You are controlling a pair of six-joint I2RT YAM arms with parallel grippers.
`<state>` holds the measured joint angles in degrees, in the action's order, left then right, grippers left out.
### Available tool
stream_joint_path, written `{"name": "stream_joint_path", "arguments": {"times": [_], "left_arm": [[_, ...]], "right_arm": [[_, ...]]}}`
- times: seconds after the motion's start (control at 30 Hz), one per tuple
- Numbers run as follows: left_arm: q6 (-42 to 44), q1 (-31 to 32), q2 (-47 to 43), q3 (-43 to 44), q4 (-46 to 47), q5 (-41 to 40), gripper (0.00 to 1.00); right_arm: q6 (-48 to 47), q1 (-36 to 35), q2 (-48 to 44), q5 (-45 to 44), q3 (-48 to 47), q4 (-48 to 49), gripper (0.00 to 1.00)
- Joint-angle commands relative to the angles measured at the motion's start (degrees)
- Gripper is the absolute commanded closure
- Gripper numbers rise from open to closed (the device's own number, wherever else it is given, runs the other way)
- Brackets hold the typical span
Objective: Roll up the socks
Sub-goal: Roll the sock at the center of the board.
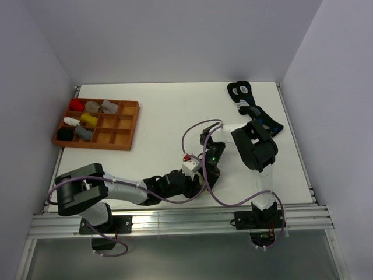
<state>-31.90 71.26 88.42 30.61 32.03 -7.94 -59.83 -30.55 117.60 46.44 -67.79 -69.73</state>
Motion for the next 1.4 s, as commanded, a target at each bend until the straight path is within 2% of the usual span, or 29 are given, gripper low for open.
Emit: {"name": "stream_joint_path", "arguments": {"times": [0.0,0.3,0.8,0.87,0.97,1.0,1.07,1.13,1.27,1.37], "left_arm": [[2.7,0.6,1.5,2.3,3.6,2.8,0.62],[1.4,0.7,5.8,2.5,6.0,6.2,0.63],[0.8,0.9,10.8,2.9,5.1,5.3,0.64],[0.1,0.9,11.9,3.3,4.5,5.5,0.65],[-1.3,0.9,13.1,3.4,3.8,5.8,0.77],[-1.7,0.9,13.7,3.5,3.5,6.3,0.84],[-3.0,0.9,14.3,3.7,1.8,7.2,0.90],[-4.3,0.9,14.8,3.8,0.9,7.4,1.00],[-8.2,0.9,14.7,3.8,-2.8,8.2,1.00],[-11.5,0.9,14.1,3.8,-6.6,8.2,1.00]], "right_arm": [[0.4,0.3,0.8,-1.4,-1.6,0.6,0.86],[0.9,0.4,1.1,-1.8,-1.4,1.2,0.86],[1.5,0.4,0.3,-2.1,-0.2,2.3,0.86],[1.6,0.4,-0.3,-2.1,-0.2,2.6,0.86],[2.3,0.4,-1.8,-2.3,0.6,4.1,0.86],[2.7,0.4,-2.8,-2.3,0.9,4.7,0.85],[3.9,0.5,-3.9,-2.5,1.8,6.5,0.82],[4.9,0.5,-5.5,-2.8,2.7,7.8,0.75],[11.1,0.7,-10.9,-4.5,5.1,15.6,0.59],[15.6,2.1,-15.9,-7.0,6.9,21.0,0.55]]}}
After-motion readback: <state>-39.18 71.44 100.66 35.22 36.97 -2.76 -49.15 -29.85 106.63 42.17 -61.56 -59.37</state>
